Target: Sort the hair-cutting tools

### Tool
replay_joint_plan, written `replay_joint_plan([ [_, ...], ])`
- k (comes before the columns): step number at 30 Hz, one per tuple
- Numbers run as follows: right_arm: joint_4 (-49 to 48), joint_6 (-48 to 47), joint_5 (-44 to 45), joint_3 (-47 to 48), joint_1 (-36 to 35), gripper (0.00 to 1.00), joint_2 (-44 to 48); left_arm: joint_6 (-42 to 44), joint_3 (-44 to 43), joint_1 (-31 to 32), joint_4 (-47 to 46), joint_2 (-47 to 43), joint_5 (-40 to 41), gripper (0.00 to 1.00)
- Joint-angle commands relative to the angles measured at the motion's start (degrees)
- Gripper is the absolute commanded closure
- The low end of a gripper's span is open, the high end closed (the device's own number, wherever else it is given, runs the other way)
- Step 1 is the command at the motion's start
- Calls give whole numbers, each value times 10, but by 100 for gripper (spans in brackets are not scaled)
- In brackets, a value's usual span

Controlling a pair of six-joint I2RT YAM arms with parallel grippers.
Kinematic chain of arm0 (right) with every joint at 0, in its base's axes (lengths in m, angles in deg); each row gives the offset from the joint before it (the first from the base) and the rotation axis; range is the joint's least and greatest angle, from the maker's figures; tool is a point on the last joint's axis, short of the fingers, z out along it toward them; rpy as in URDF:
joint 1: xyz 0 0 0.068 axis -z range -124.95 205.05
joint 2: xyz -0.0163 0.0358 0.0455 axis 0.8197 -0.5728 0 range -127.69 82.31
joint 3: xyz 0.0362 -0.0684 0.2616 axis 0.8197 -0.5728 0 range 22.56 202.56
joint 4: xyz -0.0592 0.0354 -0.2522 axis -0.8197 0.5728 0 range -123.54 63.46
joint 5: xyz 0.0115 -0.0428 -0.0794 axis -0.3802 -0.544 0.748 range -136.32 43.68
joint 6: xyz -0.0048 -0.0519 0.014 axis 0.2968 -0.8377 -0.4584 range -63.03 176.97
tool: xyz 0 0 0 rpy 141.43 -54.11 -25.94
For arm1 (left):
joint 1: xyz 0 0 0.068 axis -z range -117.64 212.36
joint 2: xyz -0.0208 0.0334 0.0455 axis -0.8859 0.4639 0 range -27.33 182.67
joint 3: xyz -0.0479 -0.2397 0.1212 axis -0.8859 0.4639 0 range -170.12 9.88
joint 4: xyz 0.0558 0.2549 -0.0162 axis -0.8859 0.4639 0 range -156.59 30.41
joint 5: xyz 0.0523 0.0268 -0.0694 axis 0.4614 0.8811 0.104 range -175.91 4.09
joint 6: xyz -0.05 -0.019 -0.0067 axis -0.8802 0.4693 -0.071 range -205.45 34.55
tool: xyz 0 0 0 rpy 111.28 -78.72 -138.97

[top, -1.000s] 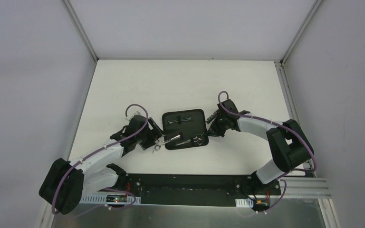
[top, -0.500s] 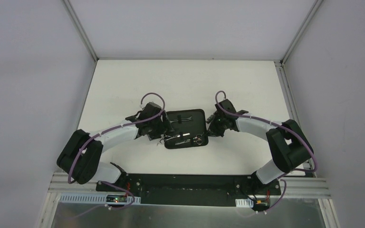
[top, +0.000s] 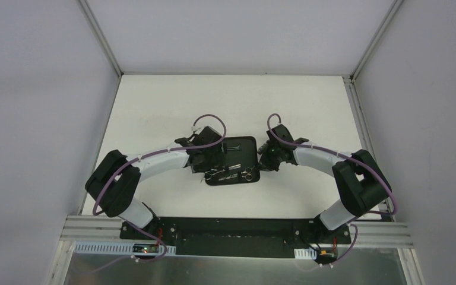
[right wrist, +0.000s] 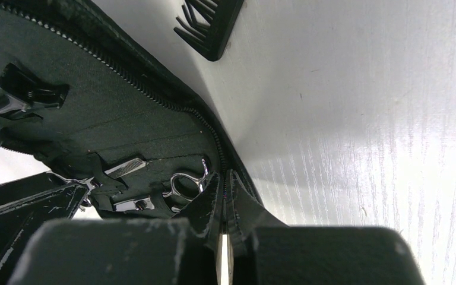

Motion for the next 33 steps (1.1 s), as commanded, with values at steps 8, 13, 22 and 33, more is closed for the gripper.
replay_joint_plan([
  [8,-3,21,-13,11,-29,100,-21,79,-135,88,-32,39,-20,16],
  [13,-3,21,-17,14,-30,100,-25,111,-177,114,-31,56,-32,16],
  [22,1,18,-5,10,-30,100,-20,55,-117,87,25,28,26,11],
  [33,3,20,-3,12,-31,100,-28,8,-34,33,34,-70,32,8],
])
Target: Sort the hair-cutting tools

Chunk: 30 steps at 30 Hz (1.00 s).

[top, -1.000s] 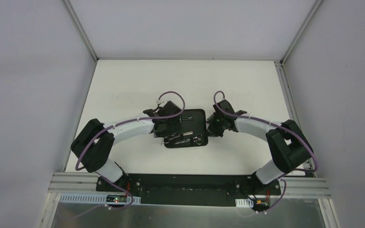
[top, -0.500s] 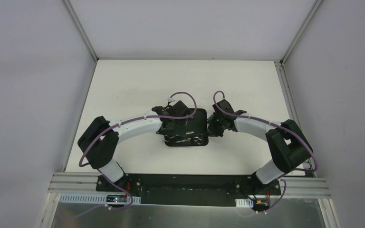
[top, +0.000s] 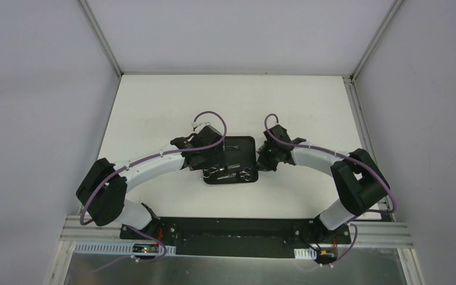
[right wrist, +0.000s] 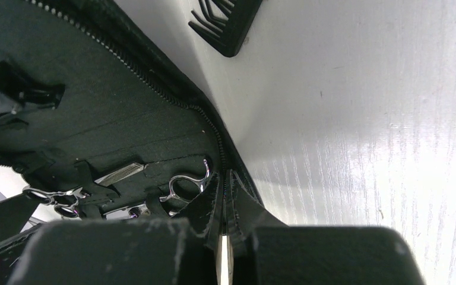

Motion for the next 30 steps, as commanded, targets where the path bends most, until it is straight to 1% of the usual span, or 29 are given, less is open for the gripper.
replay_joint_plan([
  [1,3,13,-15,4,-14,100,-21,-27,0,0,-36,-31,-30,10],
  [2,3,13,-15,5,-14,100,-22,-27,-1,0,-36,-29,-34,13],
  [6,3,15,-15,4,-14,100,-20,-25,-2,-1,-33,-20,-34,17],
  [10,3,16,-13,2,-14,100,-19,-18,-10,0,-33,2,-52,23],
  [13,-1,19,-17,3,-14,100,-22,-7,-30,1,-33,30,-69,28],
  [16,-4,22,-21,3,-15,100,-24,4,-51,2,-33,55,-77,37],
  [17,-4,21,-21,3,-16,100,-25,6,-57,2,-33,64,-79,39],
  [24,-4,21,-23,7,-23,100,-33,16,-97,11,-36,122,-103,40],
  [30,-4,20,-31,15,-29,100,-47,21,-124,13,-48,134,-106,40],
])
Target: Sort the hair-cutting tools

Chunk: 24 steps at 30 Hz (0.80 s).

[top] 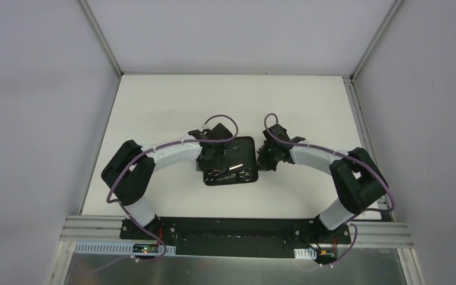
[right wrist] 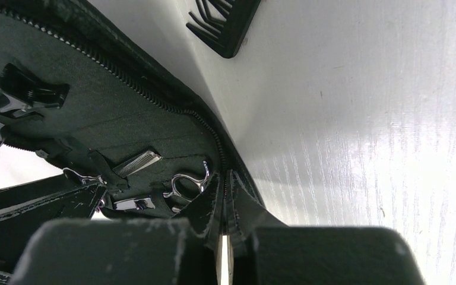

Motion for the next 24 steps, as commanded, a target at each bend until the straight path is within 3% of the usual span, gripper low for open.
replay_joint_plan([
  [1,-15,14,-31,5,-29,100,-40,-9,-51,17,-114,5,-76,40],
  [10,-16,14,-36,11,-31,100,-51,-7,-46,24,-199,-11,-111,49],
  [14,-15,14,-31,9,-31,100,-51,-6,-25,23,-211,-30,-83,50],
  [24,18,-15,9,14,-17,100,-25,-39,86,-15,-152,-163,9,30],
])
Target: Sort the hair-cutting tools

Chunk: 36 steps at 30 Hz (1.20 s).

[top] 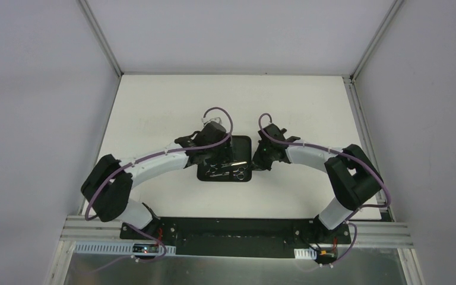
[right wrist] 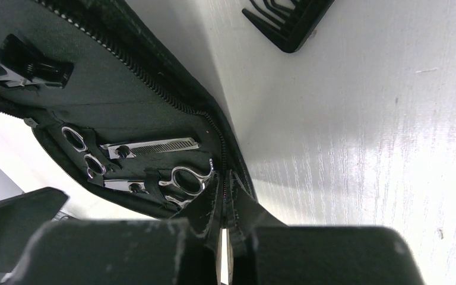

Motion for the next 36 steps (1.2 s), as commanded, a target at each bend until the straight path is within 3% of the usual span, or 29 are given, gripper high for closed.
replay_joint_plan([
  [1,40,-21,32,-2,1,100,3,-21,51,-39,35,-94,50,27],
  [6,56,-44,38,15,2,91,14,-17,95,-88,64,-154,51,21],
  [13,107,-74,68,50,2,69,25,-28,149,-126,87,-195,33,21],
  [20,95,-56,34,50,-16,65,-5,-28,176,-139,96,-236,39,26],
  [27,72,-39,-11,126,-110,59,-62,-6,165,-162,133,-287,54,25],
  [32,130,-70,15,203,-127,54,-83,27,139,-185,175,-341,77,24],
  [36,204,-89,111,248,-112,45,-62,70,106,-205,221,-392,107,19],
])
